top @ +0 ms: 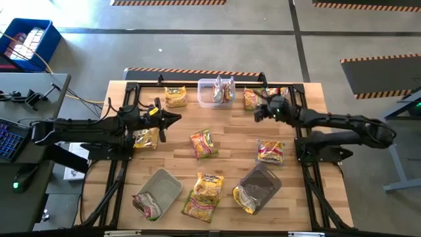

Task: Sort Maruchan noodles
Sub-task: Put the green noodle pack into the gray bin

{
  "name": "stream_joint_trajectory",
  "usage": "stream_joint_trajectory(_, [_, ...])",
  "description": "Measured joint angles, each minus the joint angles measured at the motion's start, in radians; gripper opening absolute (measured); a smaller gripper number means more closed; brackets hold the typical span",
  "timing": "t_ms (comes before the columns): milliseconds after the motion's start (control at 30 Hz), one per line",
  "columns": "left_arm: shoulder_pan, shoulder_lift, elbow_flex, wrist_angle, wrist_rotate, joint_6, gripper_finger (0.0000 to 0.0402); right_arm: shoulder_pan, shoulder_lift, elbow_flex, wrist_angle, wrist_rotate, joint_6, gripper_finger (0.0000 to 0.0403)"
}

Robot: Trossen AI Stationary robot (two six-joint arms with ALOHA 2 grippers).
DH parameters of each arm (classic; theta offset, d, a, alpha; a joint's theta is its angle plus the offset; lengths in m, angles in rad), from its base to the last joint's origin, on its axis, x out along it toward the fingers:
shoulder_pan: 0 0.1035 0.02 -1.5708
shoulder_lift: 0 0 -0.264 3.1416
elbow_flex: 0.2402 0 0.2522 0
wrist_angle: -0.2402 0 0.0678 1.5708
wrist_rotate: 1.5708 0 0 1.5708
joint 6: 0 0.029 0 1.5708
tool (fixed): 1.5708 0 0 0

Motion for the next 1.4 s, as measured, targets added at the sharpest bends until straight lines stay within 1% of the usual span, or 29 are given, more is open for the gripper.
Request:
stream_joint_trajectory(67, [0.017, 0.0, 0.0, 0.002, 0.0, 0.002, 0.0019, -0.069, 0.045, 0.014, -0.018, -0.065, 0.029, 0.0134])
stream_joint_trajectory(167, [0.039, 0.0, 0.0, 0.002, 0.0, 0.027, 0.0019, -0.152, 0.124, 0.035, -0.014, -0.135, 0.103, 0.0185])
stream_joint_trajectory(300, [0.063, 0.0, 0.0, 0.002, 0.008, 0.027, 0.0019, -0.224, 0.228, 0.064, -0.021, -0.166, 0.146, 0.0236])
stream_joint_trajectory(433, [0.074, 0.0, 0.0, 0.0, 0.038, 0.026, 0.0019, -0.264, 0.322, 0.097, -0.026, -0.17, 0.177, 0.0255])
stream_joint_trajectory(633, [0.082, 0.0, 0.0, -0.001, 0.054, 0.023, 0.0019, -0.295, 0.439, 0.163, -0.022, -0.216, 0.163, 0.0253])
stream_joint_trajectory(733, [0.082, 0.0, 0.0, -0.005, 0.054, 0.024, 0.0019, -0.295, 0.482, 0.184, -0.01, -0.238, 0.158, 0.0242])
stream_joint_trajectory(800, [0.082, 0.0, 0.0, -0.004, 0.054, 0.025, 0.0019, -0.295, 0.502, 0.191, -0.002, -0.239, 0.134, 0.0227])
stream_joint_trajectory(967, [0.082, 0.0, 0.0, -0.003, 0.054, 0.024, 0.0019, -0.294, 0.506, 0.189, -0.007, -0.26, 0.059, 0.0165])
stream_joint_trajectory(1167, [0.082, 0.0, 0.0, 0.006, 0.055, 0.004, 0.0019, -0.294, 0.453, 0.185, -0.052, -0.365, -0.083, 0.0075])
stream_joint_trajectory(1300, [0.082, 0.0, 0.0, 0.03, 0.071, -0.004, 0.0019, -0.294, 0.393, 0.182, -0.133, -0.397, -0.161, 0.0022])
stream_joint_trajectory(1333, [0.082, 0.0, 0.0, 0.033, 0.081, -0.004, 0.0019, -0.294, 0.374, 0.182, -0.162, -0.399, -0.182, 0.0011])
stream_joint_trajectory(1400, [0.082, 0.0, 0.0, 0.039, 0.094, -0.004, 0.0019, -0.292, 0.342, 0.182, -0.227, -0.404, -0.231, 0.0003])
